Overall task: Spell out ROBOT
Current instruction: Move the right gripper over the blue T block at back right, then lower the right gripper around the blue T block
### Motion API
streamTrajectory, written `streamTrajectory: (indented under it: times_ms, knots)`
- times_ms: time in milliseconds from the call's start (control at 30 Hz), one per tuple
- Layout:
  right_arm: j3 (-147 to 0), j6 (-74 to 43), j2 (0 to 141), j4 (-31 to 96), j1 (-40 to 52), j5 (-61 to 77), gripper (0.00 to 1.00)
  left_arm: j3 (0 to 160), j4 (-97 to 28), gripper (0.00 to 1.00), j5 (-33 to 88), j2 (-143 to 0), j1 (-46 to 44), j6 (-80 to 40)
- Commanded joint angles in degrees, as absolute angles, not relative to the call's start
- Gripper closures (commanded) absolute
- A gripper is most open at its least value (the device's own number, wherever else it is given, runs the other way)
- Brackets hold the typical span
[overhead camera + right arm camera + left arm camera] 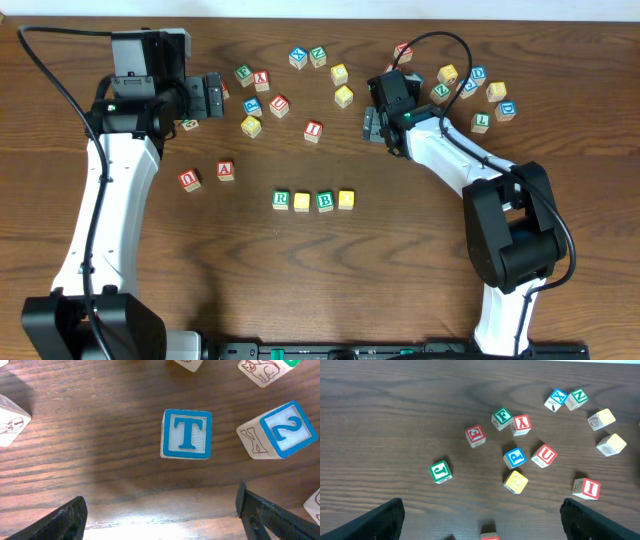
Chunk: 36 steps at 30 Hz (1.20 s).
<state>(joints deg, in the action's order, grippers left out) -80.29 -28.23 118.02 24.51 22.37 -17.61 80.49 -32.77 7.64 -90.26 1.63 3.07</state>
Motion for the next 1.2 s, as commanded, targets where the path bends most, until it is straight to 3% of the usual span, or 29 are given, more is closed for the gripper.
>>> streamTrajectory:
  times_ms: [0,500,1167]
  knots:
    - [-81.7,-29.3,117.4,24.2,22.4,-18.5,0.08,81.2,-32.8,0.02,8.4,-89.4,1.7,3.4]
    - [-93.3,-25.4,117.4,34.6,18.0,-14.6,0.11,81.2,-32.8,0.02,8.4,-89.4,1.7,3.4]
    - [-93.8,-22.0,123.7,35.7,16.2,-8.9,0.14,81.2,-32.8,0.02,8.4,-89.4,1.7,3.4]
